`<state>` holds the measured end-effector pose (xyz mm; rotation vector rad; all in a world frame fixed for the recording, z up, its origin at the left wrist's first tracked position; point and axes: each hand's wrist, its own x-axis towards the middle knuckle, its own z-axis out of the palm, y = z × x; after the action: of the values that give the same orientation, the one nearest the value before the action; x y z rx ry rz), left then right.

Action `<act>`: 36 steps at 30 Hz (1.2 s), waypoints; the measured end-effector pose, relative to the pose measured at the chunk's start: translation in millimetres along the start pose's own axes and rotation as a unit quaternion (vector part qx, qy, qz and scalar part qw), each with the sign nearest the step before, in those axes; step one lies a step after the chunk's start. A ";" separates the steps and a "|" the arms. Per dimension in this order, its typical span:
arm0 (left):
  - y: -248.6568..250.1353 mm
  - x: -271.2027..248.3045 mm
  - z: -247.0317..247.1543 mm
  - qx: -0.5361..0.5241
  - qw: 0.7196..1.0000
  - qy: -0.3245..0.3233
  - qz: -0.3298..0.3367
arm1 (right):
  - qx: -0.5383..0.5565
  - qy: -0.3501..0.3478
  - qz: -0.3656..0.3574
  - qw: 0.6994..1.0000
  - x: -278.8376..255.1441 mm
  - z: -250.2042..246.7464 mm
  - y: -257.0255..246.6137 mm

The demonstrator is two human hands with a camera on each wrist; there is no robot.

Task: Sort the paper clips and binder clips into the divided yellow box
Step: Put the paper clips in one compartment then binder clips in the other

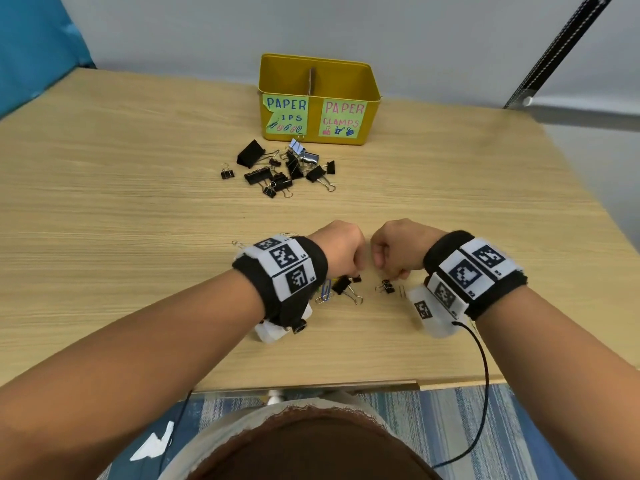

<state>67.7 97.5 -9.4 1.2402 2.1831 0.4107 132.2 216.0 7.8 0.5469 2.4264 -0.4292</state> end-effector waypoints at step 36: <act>-52.1 -41.1 -25.8 0.102 0.990 -0.003 -0.102 | -0.007 0.022 -0.044 0.999 14.7 -4.4 -34.2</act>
<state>32.6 35.9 -2.8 1.1035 2.3659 0.1019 102.9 192.5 7.9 0.4491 2.5018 -0.4409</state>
